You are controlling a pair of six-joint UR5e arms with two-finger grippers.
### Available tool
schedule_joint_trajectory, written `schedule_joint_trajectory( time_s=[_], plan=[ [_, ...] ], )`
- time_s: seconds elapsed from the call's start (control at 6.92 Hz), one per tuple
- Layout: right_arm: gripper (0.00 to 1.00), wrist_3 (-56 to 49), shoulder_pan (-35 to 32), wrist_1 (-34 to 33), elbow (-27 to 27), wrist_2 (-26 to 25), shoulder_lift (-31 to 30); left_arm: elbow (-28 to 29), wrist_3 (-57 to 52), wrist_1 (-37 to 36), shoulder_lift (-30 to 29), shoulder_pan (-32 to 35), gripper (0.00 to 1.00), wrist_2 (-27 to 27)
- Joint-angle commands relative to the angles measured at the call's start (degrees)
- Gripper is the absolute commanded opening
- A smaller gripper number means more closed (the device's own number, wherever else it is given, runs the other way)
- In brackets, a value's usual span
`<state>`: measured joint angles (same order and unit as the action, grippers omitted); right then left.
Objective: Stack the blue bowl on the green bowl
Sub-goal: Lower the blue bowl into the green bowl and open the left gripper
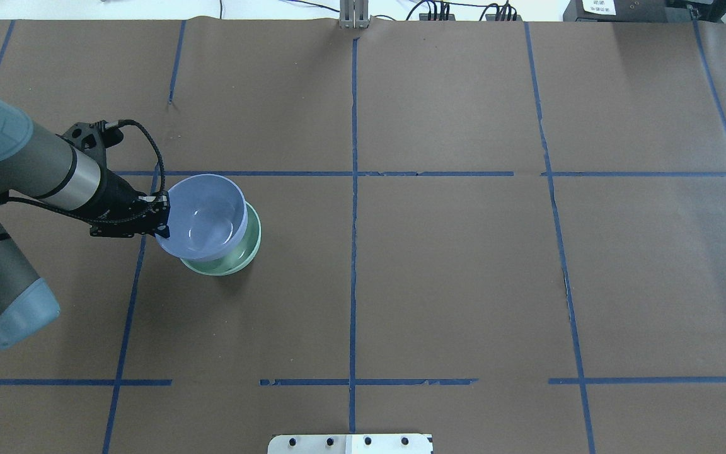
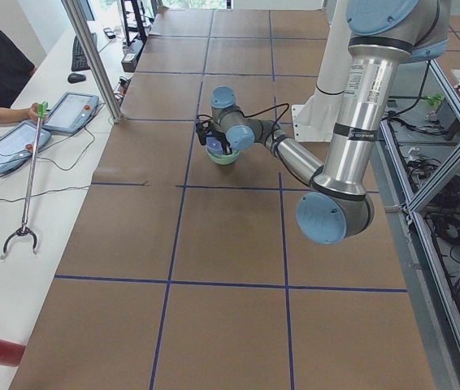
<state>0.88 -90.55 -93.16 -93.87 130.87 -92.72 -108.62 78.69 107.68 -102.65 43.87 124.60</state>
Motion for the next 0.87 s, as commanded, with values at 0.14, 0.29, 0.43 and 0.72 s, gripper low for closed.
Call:
schedule_joint_trajectory(
  time_s=[0.14,0.29,0.43,0.72],
  plan=[
    [1.0,0.0,0.02,0.0,0.0,0.0,0.0,-0.19,0.06,0.07,0.0,-0.63,0.0,0.03],
    [1.0,0.0,0.02,0.0,0.0,0.0,0.0,0.16,-0.54,0.07,-0.09,-0.54,0.99,0.03],
    [1.0,0.0,0.02,0.0,0.0,0.0,0.0,-0.01,-0.38,0.07,-0.18,-0.54,1.0,0.03],
    [1.0,0.0,-0.07,0.0,0.0,0.0,0.0,-0.36,-0.38,0.07,-0.36,-0.54,1.0,-0.06]
  ],
)
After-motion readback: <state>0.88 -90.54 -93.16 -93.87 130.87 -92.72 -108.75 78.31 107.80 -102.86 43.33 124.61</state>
